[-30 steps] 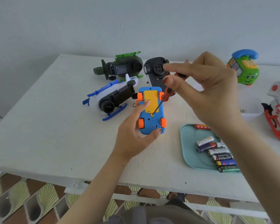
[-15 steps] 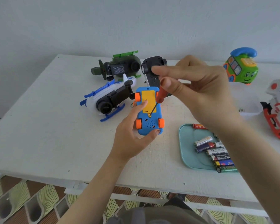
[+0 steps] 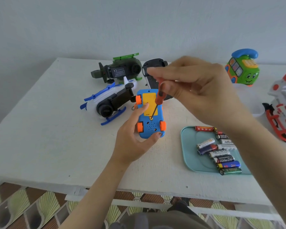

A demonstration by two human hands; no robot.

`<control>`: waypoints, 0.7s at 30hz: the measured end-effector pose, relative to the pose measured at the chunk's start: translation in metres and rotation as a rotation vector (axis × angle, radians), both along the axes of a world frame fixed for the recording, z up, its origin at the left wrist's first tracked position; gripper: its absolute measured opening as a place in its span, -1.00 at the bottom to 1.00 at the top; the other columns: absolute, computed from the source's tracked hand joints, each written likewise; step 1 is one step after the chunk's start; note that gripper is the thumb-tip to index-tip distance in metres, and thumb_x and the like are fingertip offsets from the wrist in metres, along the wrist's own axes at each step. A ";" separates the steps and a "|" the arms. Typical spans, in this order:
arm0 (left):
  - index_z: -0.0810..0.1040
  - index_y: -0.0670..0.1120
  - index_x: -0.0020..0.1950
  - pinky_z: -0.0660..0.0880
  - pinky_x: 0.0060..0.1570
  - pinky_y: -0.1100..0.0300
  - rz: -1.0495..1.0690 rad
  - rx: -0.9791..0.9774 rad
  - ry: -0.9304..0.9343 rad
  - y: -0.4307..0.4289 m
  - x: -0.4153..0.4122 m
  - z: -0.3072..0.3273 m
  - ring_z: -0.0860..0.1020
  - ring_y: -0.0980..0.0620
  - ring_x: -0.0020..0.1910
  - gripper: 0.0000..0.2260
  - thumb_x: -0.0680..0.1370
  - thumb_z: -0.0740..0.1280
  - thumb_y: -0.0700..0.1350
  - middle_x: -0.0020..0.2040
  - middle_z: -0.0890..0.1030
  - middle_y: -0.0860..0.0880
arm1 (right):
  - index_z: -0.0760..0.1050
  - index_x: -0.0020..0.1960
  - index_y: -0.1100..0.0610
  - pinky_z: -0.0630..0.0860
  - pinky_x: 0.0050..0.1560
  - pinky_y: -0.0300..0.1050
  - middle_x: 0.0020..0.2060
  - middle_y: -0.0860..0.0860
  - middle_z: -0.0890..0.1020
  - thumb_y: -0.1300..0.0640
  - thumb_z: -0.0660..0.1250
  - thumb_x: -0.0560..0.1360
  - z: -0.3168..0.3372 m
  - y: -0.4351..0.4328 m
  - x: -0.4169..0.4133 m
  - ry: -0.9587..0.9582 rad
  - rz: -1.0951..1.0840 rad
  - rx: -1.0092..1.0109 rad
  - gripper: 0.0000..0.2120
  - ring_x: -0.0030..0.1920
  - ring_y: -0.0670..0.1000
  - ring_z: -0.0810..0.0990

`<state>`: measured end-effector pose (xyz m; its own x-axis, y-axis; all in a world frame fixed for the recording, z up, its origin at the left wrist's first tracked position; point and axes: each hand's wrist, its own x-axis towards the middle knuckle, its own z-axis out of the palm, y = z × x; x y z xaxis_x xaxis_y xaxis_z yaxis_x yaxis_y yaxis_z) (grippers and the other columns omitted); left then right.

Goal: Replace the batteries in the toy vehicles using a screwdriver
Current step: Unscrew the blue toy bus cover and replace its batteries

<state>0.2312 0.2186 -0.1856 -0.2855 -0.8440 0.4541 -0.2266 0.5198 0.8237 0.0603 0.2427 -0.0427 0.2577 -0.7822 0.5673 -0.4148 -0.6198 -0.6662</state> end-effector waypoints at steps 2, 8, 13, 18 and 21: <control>0.34 0.01 0.40 0.58 -0.04 0.29 -0.003 0.005 0.004 0.000 0.000 0.000 0.58 0.17 0.11 -0.40 0.42 0.43 0.10 0.20 0.51 0.16 | 0.58 0.16 0.17 0.42 -0.11 -0.37 -0.26 0.15 0.63 0.21 0.39 0.49 -0.002 0.000 0.002 0.062 -0.138 -0.107 -0.76 -0.21 -0.24 0.47; 0.32 0.04 0.40 0.59 -0.06 0.28 0.009 -0.014 -0.015 0.000 -0.001 0.001 0.57 0.20 0.10 -0.41 0.42 0.41 0.12 0.19 0.50 0.17 | 0.53 0.23 0.27 0.45 0.11 -0.30 0.02 0.23 0.60 0.20 0.18 0.60 -0.008 -0.002 0.008 0.089 -0.199 -0.188 -0.71 0.11 -0.07 0.53; 0.34 0.01 0.40 0.60 -0.09 0.24 0.017 -0.015 -0.018 -0.001 0.000 -0.001 0.60 0.12 0.06 -0.40 0.42 0.42 0.12 0.15 0.53 0.11 | 0.36 0.36 0.29 0.55 -0.04 0.20 -0.07 0.32 0.60 0.35 0.14 0.59 -0.003 0.001 0.008 -0.130 0.078 0.122 -0.65 -0.11 0.25 0.61; 0.36 0.01 0.37 0.58 -0.13 0.28 0.019 -0.017 -0.029 -0.001 0.000 -0.003 0.61 0.10 0.00 -0.43 0.42 0.42 0.12 0.05 0.56 0.10 | 0.59 0.15 0.18 0.59 -0.19 -0.01 -0.22 0.11 0.57 0.18 0.41 0.47 -0.008 0.005 0.020 -0.065 -0.118 -0.088 -0.74 -0.26 0.10 0.61; 0.39 0.00 0.34 0.50 -0.17 0.35 0.024 0.000 -0.028 0.000 0.000 -0.003 0.60 0.11 -0.08 -0.44 0.41 0.43 0.12 -0.03 0.56 0.11 | 0.66 -0.07 0.19 0.47 -0.23 -0.19 -0.33 0.08 0.56 0.10 0.41 0.49 -0.012 0.010 0.030 0.099 -0.372 -0.322 -0.84 -0.32 -0.01 0.51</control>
<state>0.2315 0.2181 -0.1889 -0.2779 -0.8507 0.4463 -0.2619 0.5141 0.8168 0.0906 0.2524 -0.0550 0.0591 -0.6206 0.7819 -0.6981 -0.5855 -0.4120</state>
